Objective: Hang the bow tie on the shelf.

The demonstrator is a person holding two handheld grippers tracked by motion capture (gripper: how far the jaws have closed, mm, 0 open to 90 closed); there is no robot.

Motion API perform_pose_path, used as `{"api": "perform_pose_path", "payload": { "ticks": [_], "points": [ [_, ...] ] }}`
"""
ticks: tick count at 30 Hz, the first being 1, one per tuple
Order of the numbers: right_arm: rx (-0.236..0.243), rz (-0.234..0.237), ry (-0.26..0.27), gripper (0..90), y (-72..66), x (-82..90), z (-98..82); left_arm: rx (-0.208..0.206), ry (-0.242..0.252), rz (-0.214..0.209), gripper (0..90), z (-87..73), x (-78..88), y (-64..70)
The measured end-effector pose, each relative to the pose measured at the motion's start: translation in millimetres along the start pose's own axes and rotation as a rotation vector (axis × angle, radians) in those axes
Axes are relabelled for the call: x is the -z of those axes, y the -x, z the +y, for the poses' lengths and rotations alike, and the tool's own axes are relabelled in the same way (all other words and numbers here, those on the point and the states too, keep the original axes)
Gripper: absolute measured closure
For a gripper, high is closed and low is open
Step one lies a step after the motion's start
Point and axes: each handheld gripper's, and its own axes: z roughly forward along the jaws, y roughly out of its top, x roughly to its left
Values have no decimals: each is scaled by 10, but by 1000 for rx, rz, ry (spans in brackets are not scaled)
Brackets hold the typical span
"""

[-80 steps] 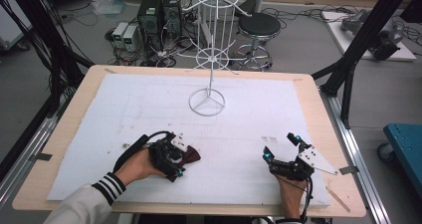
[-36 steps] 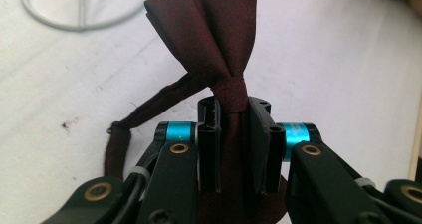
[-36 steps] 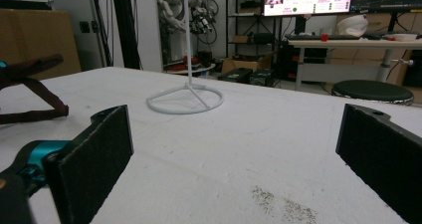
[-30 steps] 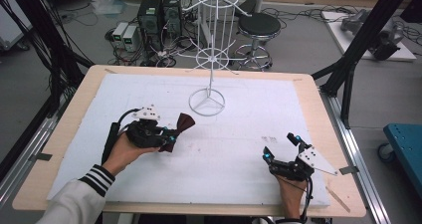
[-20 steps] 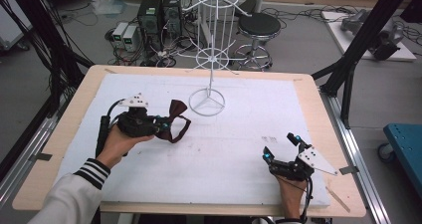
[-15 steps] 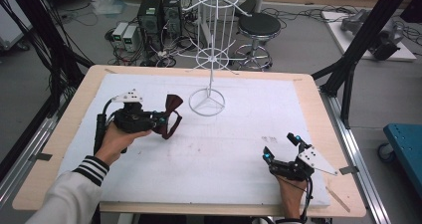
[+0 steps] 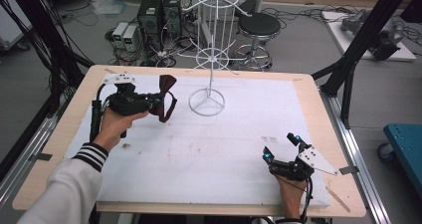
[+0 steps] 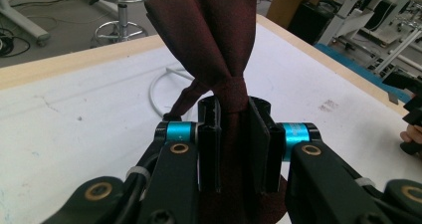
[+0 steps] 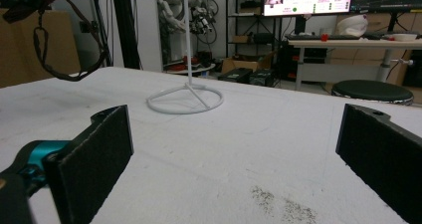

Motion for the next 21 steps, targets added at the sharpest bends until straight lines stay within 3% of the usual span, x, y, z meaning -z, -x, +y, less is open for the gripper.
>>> {"api": "perform_pose_path", "payload": {
  "ticks": [7, 12, 21],
  "points": [
    [-1, -1, 0, 7, -1, 0, 0, -13, 28, 14, 760, 165, 3, -21],
    [1, -1, -3, 7, -2, 2, 1, 0, 57, 25, 760, 250, -19, -37],
    [0, 0, 0, 7, 1, 0, 0, -19, 69, 35, 760, 424, -54, 11]
  ]
}}
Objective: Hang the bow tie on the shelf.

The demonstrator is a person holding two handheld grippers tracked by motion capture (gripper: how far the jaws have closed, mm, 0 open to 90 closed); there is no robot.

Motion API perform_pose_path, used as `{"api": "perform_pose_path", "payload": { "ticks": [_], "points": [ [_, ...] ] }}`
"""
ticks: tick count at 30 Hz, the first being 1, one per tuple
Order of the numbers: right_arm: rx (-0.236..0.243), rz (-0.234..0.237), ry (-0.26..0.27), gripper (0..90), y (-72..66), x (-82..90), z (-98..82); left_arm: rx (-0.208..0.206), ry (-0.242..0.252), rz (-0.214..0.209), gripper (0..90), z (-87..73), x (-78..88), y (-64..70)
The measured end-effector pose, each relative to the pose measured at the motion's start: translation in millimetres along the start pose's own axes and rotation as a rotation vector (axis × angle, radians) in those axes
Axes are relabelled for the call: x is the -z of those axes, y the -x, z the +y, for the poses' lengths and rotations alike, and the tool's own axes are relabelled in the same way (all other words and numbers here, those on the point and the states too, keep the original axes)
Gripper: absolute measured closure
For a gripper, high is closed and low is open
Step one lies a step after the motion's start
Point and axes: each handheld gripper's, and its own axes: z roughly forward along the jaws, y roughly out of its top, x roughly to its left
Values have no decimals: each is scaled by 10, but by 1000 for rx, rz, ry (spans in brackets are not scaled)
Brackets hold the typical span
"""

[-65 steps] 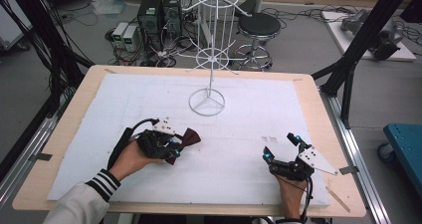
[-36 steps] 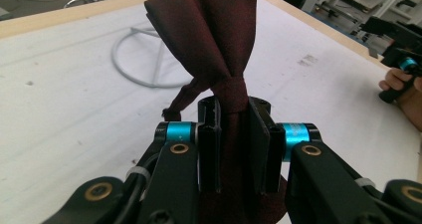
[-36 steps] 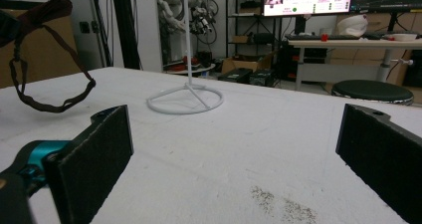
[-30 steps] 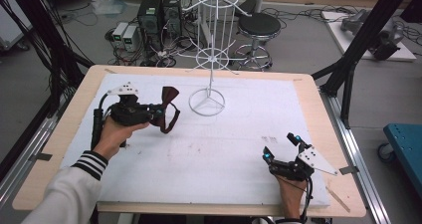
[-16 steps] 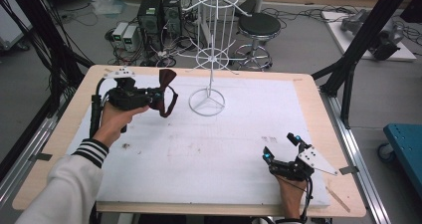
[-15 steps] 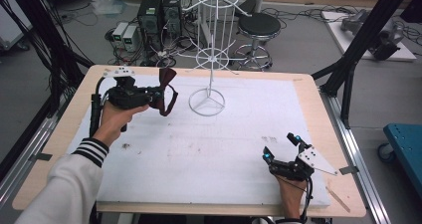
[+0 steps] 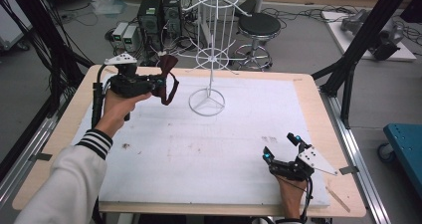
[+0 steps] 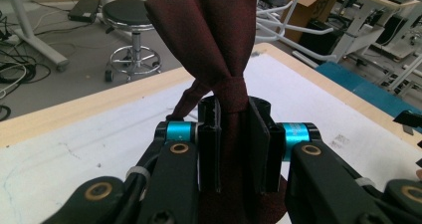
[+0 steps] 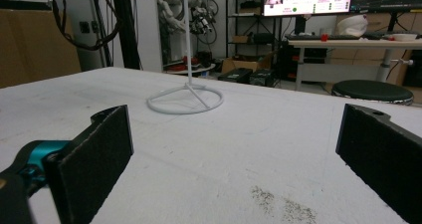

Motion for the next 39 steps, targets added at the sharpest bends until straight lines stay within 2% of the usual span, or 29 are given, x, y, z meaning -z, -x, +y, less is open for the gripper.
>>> {"api": "perform_pose_path", "payload": {
  "ticks": [24, 39],
  "points": [
    [-3, 1, 5, 7, 5, 3, 0, -44, -9, 14, 760, 275, -233, 204],
    [-15, 1, 7, 7, 8, 10, -1, -68, -23, 37, 759, 328, -348, 326]
  ]
}}
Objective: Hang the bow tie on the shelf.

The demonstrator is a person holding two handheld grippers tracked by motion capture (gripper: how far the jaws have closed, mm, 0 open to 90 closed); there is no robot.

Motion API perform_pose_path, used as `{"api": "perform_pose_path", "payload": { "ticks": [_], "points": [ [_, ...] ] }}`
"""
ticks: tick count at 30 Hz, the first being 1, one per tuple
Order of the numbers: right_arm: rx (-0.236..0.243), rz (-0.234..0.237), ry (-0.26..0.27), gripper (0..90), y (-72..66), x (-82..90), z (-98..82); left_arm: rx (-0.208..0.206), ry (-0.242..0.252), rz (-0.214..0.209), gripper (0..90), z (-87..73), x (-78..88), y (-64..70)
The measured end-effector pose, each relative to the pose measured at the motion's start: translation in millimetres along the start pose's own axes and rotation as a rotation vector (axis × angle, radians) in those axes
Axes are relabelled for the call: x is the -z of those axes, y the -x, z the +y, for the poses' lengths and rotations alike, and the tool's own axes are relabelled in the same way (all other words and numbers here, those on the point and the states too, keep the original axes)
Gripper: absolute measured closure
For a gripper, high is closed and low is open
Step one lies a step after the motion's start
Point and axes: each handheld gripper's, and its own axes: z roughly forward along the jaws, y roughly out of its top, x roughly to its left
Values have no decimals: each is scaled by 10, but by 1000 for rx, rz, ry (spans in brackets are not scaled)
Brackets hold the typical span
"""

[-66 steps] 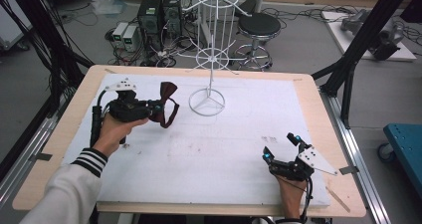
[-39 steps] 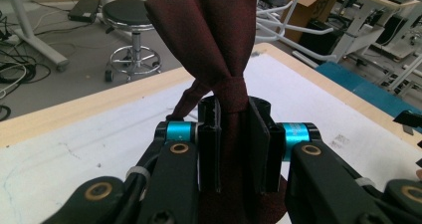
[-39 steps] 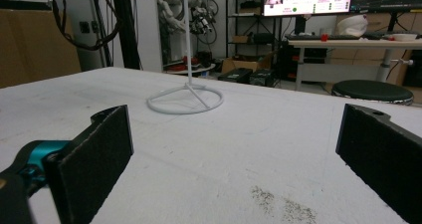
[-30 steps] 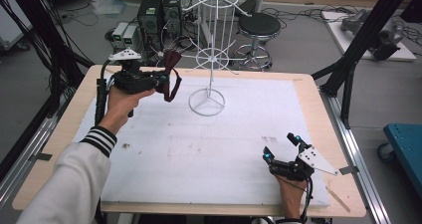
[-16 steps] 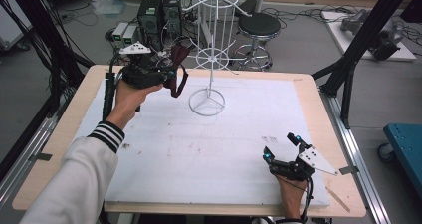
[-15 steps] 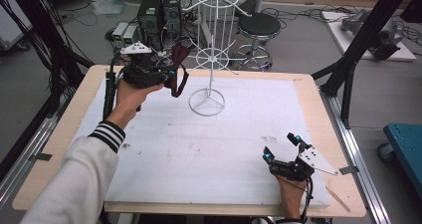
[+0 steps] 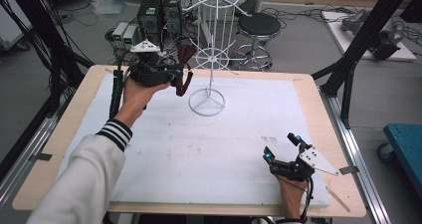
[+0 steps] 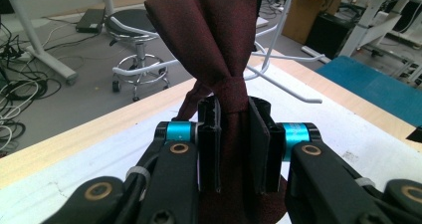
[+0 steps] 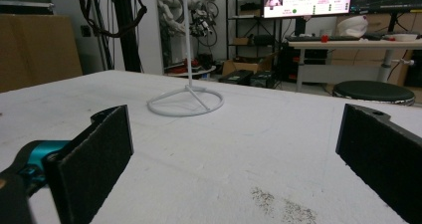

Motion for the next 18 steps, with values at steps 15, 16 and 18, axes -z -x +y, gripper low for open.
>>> {"api": "perform_pose_path", "payload": {
  "ticks": [15, 16, 18],
  "points": [
    [6, 0, 8, 7, 10, -2, 0, -30, -23, 16, 759, 42, -129, 117],
    [5, 1, 8, 7, 10, -1, 0, -27, -20, 17, 759, 46, -135, 126],
    [3, -1, 6, 7, 10, 1, 0, -31, -24, 19, 759, 55, -152, 144]
  ]
}}
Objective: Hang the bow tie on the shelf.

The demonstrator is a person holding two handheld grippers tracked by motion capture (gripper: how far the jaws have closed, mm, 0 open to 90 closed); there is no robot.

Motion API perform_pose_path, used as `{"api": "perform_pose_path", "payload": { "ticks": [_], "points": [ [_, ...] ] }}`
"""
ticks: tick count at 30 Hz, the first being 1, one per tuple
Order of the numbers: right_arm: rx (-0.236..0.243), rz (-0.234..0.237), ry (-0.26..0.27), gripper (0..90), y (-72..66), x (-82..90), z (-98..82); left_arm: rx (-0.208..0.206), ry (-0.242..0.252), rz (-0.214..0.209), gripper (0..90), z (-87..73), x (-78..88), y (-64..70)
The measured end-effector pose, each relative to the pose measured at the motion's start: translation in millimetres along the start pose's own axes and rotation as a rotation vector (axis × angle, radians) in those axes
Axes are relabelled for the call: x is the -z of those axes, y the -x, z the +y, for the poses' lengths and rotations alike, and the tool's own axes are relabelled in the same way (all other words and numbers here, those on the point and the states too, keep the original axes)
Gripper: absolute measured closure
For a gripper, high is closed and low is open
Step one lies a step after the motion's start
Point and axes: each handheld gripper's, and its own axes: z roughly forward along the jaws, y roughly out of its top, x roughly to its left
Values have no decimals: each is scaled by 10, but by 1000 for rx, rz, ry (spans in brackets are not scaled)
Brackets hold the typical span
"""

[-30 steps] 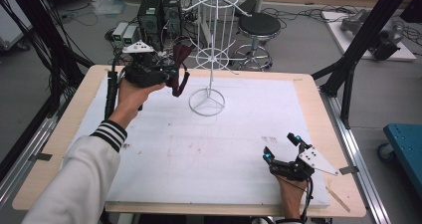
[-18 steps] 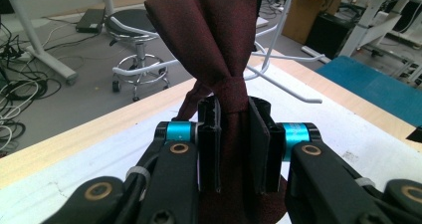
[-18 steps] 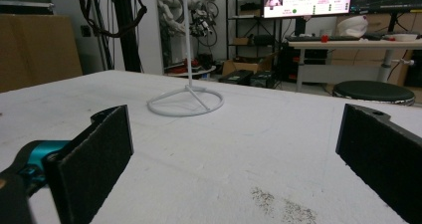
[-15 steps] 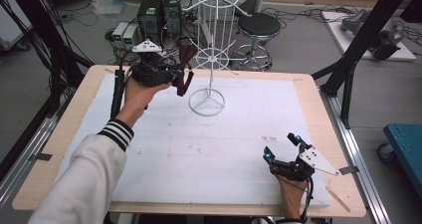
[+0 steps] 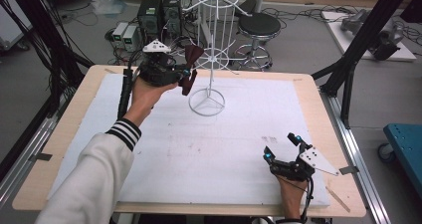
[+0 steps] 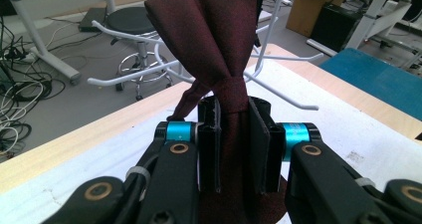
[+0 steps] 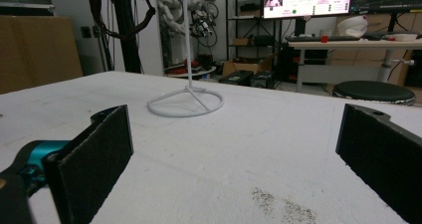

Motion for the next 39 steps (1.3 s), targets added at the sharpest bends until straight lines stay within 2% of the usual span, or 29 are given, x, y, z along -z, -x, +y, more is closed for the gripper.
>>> {"api": "perform_pose_path", "payload": {
  "ticks": [11, 24, 28, 39],
  "points": [
    [-7, 1, 3, 7, 0, 1, 0, -33, -27, 21, 759, 42, -97, 85],
    [-7, 1, 3, 7, -2, 1, -1, -30, -46, 69, 759, 39, -94, 70],
    [-5, 1, 3, 7, 1, 1, -1, -26, -34, 65, 759, 52, -74, 74],
    [-11, 3, 2, 6, 1, 3, 0, -30, -39, 65, 759, 105, -119, 118]
  ]
}}
